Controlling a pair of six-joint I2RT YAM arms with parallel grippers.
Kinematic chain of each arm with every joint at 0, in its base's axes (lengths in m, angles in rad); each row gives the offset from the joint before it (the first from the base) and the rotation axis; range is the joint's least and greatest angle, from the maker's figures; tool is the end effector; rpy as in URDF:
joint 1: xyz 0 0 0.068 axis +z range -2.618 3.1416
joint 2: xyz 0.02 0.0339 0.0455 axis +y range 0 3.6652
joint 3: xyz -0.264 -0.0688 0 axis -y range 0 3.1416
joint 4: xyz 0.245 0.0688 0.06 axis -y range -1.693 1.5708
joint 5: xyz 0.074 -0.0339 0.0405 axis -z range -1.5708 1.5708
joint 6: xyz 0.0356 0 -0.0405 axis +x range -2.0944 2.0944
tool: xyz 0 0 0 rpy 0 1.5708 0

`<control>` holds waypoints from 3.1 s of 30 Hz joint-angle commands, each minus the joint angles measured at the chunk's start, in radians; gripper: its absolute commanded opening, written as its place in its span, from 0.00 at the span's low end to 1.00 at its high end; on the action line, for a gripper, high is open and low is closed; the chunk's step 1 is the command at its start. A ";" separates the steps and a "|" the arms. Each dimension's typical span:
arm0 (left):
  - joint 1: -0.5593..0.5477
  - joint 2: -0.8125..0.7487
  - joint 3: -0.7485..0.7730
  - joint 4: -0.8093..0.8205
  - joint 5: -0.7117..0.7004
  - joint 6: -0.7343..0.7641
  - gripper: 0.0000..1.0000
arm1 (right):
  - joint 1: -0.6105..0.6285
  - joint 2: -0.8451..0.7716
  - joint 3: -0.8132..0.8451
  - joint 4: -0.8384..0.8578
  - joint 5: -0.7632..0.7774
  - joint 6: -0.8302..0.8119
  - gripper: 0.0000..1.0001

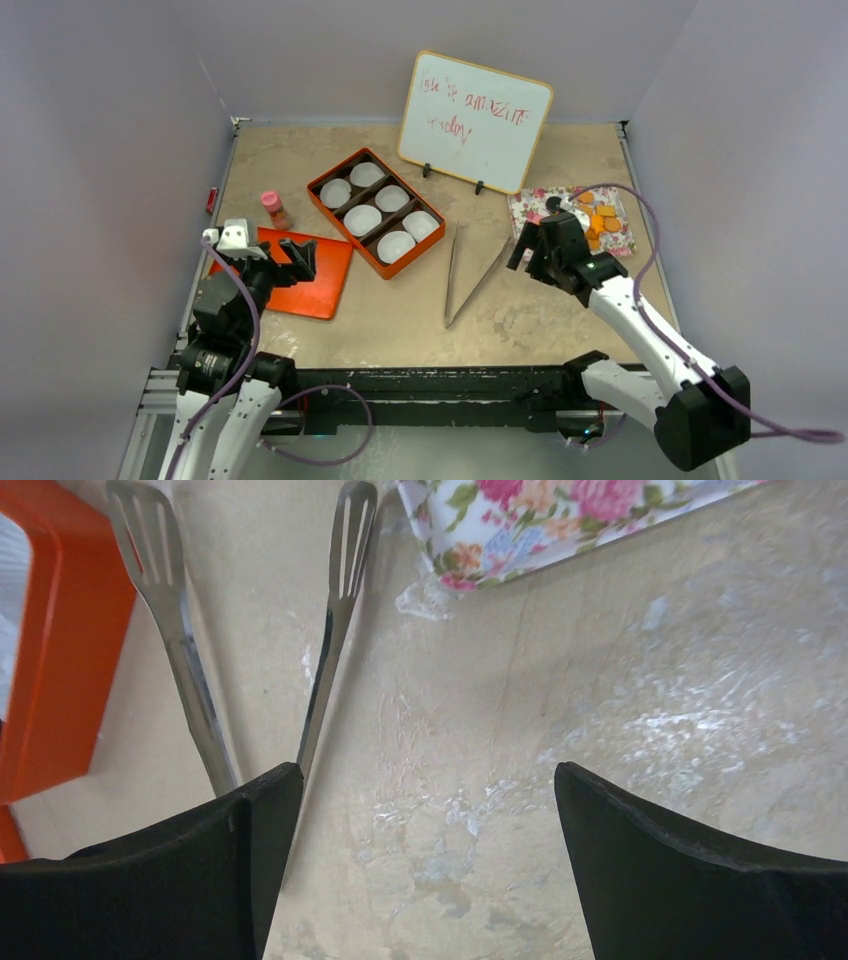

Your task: Pack the cookies

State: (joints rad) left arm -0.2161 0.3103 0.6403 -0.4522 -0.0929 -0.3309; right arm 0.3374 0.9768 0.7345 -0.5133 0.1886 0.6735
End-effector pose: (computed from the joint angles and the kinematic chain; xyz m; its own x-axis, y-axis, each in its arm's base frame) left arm 0.0882 -0.0160 0.3169 -0.1528 -0.2977 -0.9424 0.0782 0.9469 -0.3118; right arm 0.1945 0.0612 0.2570 -0.6283 0.4289 -0.6491 0.2501 0.9014 0.3535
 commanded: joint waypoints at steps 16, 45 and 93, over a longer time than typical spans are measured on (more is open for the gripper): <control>-0.068 -0.050 -0.022 0.059 0.016 0.010 1.00 | 0.356 0.471 0.195 0.047 0.230 0.410 0.82; -0.095 -0.035 0.012 0.012 0.046 -0.048 1.00 | 0.396 0.642 0.226 -0.055 0.211 0.563 0.08; -0.172 0.775 0.066 0.681 0.564 -0.694 0.82 | 0.396 0.394 0.435 0.017 0.097 0.043 0.00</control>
State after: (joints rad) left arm -0.3470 1.0550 0.6830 0.1143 0.4614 -0.9852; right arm 0.7292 1.3697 1.1236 -0.5301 0.3061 0.7212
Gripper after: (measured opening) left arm 0.828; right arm 0.018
